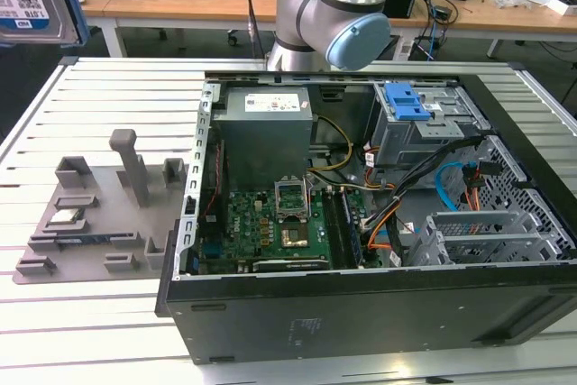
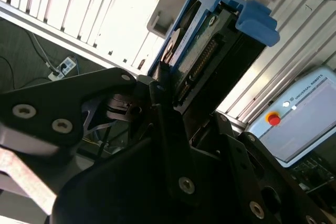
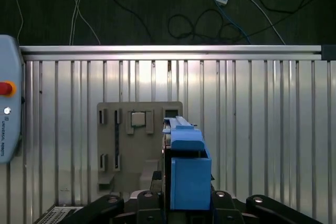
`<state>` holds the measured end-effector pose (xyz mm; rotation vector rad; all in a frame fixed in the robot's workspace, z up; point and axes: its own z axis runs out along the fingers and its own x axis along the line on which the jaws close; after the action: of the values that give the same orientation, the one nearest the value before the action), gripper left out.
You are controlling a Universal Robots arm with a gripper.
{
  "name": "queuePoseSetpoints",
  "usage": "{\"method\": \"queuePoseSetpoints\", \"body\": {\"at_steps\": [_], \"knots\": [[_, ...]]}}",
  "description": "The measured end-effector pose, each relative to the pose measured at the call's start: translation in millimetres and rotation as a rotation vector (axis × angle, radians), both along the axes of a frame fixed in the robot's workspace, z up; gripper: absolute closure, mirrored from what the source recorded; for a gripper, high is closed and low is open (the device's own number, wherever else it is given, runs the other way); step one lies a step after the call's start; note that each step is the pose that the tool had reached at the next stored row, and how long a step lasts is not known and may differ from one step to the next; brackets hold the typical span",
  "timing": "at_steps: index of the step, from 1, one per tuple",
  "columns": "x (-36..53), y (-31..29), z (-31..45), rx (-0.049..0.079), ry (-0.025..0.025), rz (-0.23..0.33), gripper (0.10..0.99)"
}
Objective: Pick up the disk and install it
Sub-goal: 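Pick up the disk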
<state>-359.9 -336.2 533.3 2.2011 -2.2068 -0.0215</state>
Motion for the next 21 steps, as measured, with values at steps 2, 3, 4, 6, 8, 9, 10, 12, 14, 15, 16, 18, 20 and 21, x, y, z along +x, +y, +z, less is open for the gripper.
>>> {"method": "queuePoseSetpoints", "body": {"at_steps": [2,3,4,6,8,9,10,12,14,15,16,18,20,21], "knots": [[0.0,0.0,5.9,0.0,0.0001,0.0,0.725],[0.1,0.0,9.6,0.0,0.0,0.0,0.725],[0.1,0.0,12.0,0.0,0.0001,0.0,0.725],[0.1,0.0,18.5,0.001,0.0,0.0,0.725],[0.1,0.0,24.2,0.001,0.0001,0.0,0.725],[0.2,0.0,26.8,0.001,0.0001,0.0,0.725],[0.2,0.0,29.6,0.001,0.0,0.0,0.725],[0.2,0.0,37.7,0.001,0.0001,0.0,0.725],[0.3,0.0,51.3,0.001,0.0001,0.0,0.725],[0.3,0.0,54.1,0.001,0.0002,0.0,0.725],[0.3,0.0,56.3,0.001,0.0002,0.0,0.725],[0.3,0.0,61.9,0.002,0.0001,0.0,0.725],[0.3,0.0,66.6,0.002,0.0001,0.0,0.725],[0.4,0.0,70.7,0.002,0.0001,0.0,0.725]]}}
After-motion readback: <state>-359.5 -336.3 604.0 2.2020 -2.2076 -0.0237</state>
